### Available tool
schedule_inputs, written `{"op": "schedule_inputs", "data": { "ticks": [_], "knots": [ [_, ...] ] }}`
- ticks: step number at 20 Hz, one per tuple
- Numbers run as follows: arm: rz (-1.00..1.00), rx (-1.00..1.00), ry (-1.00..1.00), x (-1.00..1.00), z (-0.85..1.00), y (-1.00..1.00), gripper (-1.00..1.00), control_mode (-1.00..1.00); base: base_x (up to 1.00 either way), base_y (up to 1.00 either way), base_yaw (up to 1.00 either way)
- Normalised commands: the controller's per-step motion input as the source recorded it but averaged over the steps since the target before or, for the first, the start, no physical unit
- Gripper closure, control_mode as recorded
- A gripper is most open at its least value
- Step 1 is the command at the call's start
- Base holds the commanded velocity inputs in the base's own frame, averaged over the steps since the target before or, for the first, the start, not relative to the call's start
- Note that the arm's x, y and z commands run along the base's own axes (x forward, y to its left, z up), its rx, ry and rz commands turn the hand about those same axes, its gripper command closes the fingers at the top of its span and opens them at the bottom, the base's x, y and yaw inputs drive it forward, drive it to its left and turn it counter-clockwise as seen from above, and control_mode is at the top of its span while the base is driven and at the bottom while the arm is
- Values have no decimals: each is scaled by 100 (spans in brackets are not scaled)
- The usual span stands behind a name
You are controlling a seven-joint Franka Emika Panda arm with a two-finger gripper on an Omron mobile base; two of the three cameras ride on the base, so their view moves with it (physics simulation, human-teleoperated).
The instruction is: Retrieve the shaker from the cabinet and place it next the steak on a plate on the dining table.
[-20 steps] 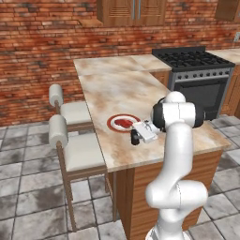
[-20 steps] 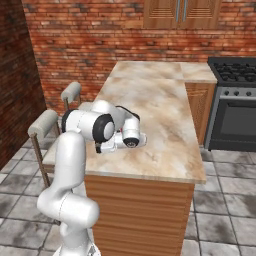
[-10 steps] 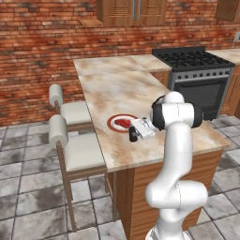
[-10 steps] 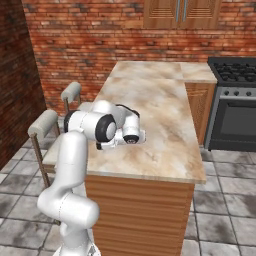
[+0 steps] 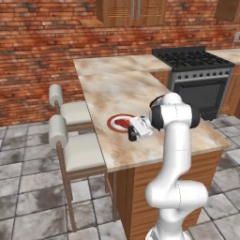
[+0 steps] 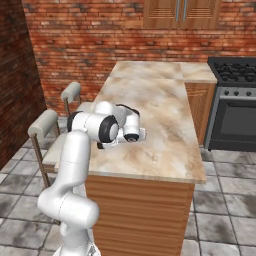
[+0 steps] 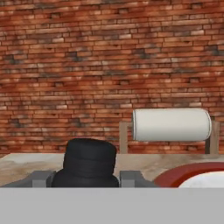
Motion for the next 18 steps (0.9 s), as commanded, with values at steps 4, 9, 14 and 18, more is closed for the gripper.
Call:
{"op": "schedule_inputs", "data": {
  "ticks": [4,9,14,18],
  "knots": [
    [0,0,-9,47,-20,0,100,-100,0,0,0],
    [0,0,-1,41,-25,0,100,-100,0,0,0],
    [0,1,0,20,-49,0,100,-100,0,0,0],
    [0,1,-1,-1,-64,0,100,-100,0,0,0]
  ]
}}
